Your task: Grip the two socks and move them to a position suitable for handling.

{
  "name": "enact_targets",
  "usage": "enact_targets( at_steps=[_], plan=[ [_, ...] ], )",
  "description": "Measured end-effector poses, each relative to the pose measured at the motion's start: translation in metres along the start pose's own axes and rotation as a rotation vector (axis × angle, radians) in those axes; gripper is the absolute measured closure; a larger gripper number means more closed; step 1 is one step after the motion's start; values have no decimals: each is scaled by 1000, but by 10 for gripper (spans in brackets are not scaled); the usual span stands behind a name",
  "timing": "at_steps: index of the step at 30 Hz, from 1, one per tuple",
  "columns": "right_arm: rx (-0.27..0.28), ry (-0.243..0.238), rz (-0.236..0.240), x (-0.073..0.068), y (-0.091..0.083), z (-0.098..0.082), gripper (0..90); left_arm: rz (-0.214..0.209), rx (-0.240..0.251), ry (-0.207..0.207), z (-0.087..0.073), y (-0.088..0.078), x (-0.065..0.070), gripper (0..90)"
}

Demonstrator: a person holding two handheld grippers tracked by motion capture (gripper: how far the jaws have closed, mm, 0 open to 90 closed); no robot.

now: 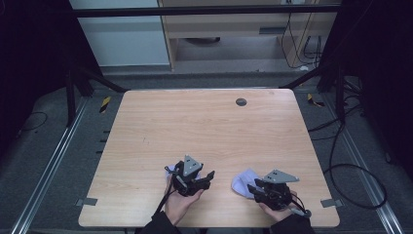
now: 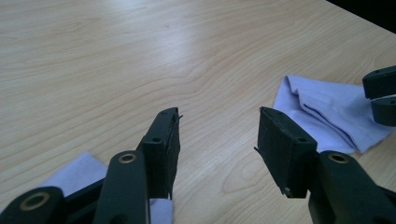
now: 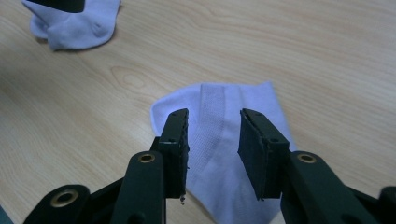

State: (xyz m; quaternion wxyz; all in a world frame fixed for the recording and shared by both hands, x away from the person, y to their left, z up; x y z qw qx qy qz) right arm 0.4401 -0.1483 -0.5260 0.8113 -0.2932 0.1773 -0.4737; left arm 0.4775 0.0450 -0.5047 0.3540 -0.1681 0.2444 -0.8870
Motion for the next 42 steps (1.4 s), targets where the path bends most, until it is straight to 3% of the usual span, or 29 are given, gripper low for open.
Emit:
enact_targets(
  at_steps=[17, 27, 42],
  plan=[
    [-87, -19, 37, -6, 10, -19, 687, -52, -44, 36, -6, 34, 30, 523],
    [-114, -34, 54, -5, 11, -23, 780, -90, -96, 57, -11, 56, 51, 531],
    [-129, -37, 69, -7, 12, -24, 872, -99, -164, 59, -22, 71, 53, 617]
  ],
)
Point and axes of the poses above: each handheld gripper's, and its own axes: y roughly forward along the jaws, z roughly out of its top, x roughly to its right, the point moved 8 cm from there along y, roughly forward along the jaws, and after that the axes turned 6 degrees about -z, right-handed, at the moved point
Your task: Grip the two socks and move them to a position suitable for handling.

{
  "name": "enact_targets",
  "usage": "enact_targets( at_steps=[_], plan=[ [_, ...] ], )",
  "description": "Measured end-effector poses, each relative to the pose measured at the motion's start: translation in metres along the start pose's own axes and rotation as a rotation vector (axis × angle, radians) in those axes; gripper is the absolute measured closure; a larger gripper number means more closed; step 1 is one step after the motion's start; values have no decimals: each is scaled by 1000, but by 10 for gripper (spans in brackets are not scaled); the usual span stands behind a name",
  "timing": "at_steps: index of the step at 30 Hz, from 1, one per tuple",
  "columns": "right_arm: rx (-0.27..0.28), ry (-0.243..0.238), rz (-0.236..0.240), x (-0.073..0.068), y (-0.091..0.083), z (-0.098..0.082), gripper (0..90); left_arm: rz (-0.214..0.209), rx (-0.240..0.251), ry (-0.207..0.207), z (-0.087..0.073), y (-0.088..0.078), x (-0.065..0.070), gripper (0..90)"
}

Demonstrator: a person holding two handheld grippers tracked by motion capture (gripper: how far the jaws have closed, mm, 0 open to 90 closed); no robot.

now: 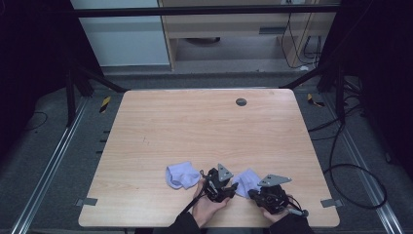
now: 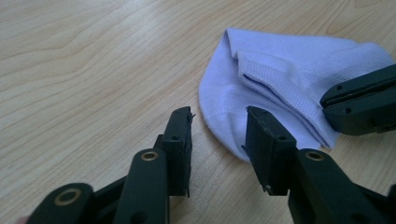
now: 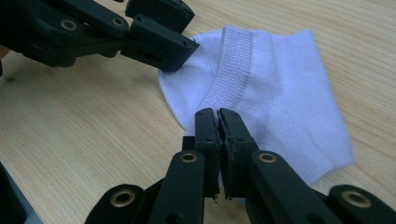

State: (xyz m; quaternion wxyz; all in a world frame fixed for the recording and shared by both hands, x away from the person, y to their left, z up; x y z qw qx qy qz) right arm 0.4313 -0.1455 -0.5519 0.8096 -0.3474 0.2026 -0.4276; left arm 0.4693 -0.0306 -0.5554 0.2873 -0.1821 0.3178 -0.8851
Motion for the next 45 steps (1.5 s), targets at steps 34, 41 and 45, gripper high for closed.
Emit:
enact_targets(
  at_steps=[34, 41, 45],
  plan=[
    [254, 133, -58, 22, -28, 30, 897, 0, -4, 7, 2, -6, 1, 893],
    [271, 220, -107, 45, -28, 32, 898, -9, -2, 15, 1, -11, 0, 894],
    [252, 271, -149, 61, -24, 29, 896, -9, 0, 22, 1, -13, -1, 894]
  ],
)
Point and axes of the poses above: each handheld gripper's, and its own axes: y roughly forward along the jaws, z roughly out of its top, x roughly to its right, the point moved 8 cm from there along y, roughly forward along the jaws, and after that the axes turned 6 degrees about -z, right-handed, at the moved point
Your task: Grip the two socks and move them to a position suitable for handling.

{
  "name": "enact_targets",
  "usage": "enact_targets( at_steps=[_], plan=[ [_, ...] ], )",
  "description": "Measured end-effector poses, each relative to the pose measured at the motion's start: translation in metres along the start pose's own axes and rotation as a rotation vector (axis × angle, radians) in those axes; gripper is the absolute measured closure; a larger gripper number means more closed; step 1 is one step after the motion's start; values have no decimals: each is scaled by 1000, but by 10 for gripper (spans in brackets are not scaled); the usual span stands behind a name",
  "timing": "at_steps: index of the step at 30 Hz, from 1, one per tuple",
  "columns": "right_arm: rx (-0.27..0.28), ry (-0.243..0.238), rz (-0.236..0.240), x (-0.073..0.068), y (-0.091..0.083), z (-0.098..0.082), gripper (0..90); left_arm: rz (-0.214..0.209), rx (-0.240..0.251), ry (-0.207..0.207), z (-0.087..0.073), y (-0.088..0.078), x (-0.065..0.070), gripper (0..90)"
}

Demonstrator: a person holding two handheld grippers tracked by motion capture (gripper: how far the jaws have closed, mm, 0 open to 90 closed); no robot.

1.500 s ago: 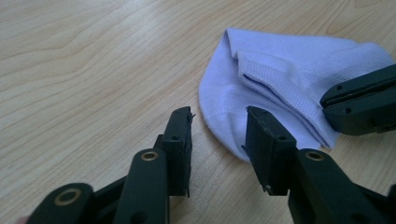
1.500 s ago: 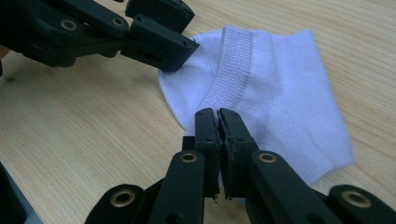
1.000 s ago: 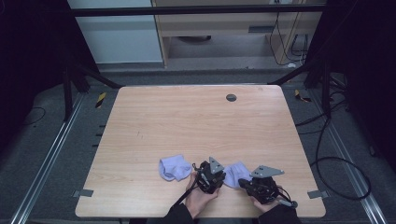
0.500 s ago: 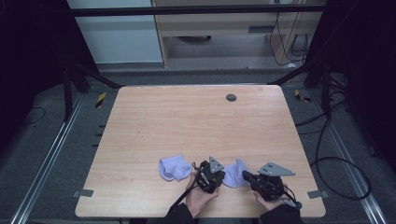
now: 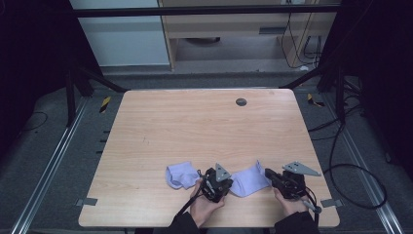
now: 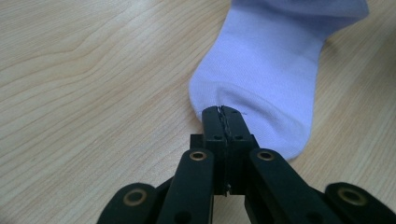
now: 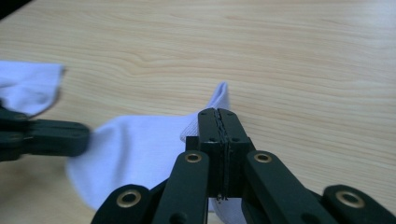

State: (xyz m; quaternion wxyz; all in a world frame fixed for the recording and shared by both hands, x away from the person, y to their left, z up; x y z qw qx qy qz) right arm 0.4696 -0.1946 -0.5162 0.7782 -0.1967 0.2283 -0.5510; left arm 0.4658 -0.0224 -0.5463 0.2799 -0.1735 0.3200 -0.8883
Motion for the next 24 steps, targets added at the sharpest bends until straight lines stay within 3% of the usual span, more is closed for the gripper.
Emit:
enact_targets(
  at_steps=[2, 7, 14, 20, 24],
  plan=[
    [-15, 8, -37, 10, 4, -1, 890, 0, 0, -2, 0, 0, 0, 894],
    [-8, -37, -124, 27, 7, -1, 815, 6, 2, 2, 0, 0, 0, 894],
    [30, -82, -143, 29, 5, 3, 703, 9, 4, -1, 1, 1, -2, 893],
    [62, -84, -136, 27, 2, 8, 668, 11, 4, -5, 1, 2, -2, 893],
    [7, -103, -127, 27, 9, 1, 644, 18, 3, -6, 1, 2, -3, 893]
  ],
)
Point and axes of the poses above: each handheld gripper's, and its own axes: y roughly forward along the jaws, z roughly out of its top, x roughly to its right, the point moved 8 cm from there along y, roughly forward along the jaws, and after that the axes turned 6 degrees about -z, right-handed, at the moved point
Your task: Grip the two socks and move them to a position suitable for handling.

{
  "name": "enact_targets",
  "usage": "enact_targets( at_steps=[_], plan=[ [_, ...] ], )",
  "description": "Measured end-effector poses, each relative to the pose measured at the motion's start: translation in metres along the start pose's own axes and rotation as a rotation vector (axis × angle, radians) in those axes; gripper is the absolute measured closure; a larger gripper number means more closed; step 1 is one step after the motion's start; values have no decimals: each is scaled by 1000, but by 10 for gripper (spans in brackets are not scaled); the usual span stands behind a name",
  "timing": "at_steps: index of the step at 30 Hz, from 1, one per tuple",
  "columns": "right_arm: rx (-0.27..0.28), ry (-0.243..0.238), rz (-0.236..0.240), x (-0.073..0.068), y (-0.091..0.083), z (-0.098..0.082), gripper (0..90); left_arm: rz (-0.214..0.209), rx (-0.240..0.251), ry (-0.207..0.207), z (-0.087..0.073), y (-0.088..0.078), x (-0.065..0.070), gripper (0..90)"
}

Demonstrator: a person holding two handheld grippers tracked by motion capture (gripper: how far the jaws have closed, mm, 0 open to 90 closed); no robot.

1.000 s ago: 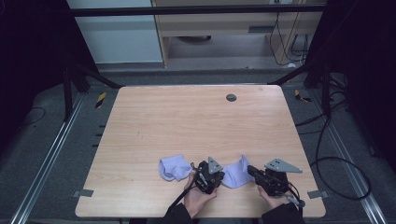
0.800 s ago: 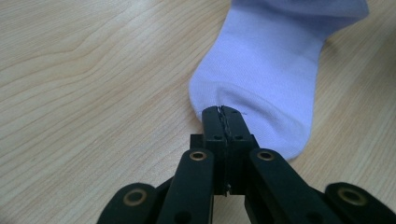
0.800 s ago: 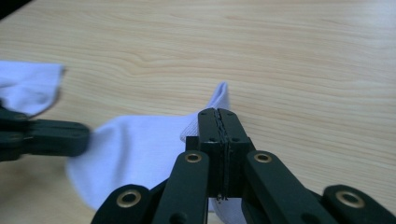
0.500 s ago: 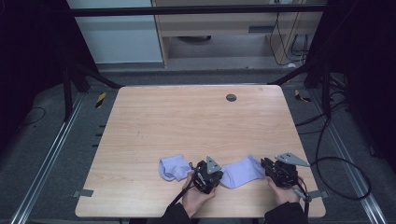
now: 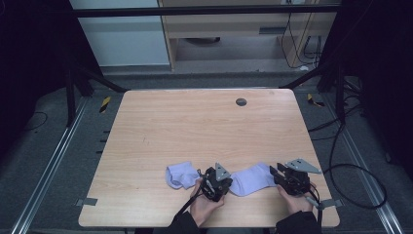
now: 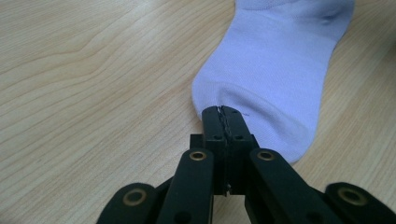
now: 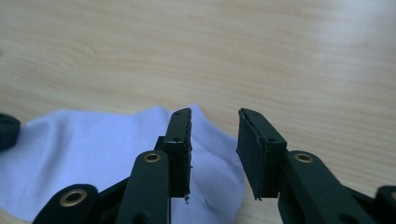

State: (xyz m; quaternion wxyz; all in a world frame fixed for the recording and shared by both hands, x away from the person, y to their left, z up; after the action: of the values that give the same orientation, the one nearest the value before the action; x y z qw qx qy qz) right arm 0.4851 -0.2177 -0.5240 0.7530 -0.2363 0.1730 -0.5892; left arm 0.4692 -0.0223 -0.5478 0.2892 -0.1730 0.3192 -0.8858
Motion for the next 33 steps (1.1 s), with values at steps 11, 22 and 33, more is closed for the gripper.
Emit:
enact_targets(
  at_steps=[11, 22, 33],
  plan=[
    [-189, -81, -2, -2, 18, -25, 755, 6, 1, -5, 1, 2, -2, 892],
    [-196, -62, -20, 1, 9, -24, 867, 26, 6, -5, 7, 6, -4, 891],
    [-143, -73, -47, -5, 0, -21, 641, 51, 60, -4, 16, -4, -11, 646]
  ],
)
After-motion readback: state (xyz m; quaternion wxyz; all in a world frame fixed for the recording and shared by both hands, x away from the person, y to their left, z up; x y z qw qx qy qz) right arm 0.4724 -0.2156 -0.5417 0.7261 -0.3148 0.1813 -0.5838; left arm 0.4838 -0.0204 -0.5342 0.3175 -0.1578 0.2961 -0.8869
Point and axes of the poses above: each handheld gripper's, and its own axes: y roughly forward along the jaws, z roughly out of its top, x roughly to its right, the point moved 8 cm from there along y, roughly forward along the jaws, and after that the axes turned 6 degrees about -z, right-handed, at the moved point
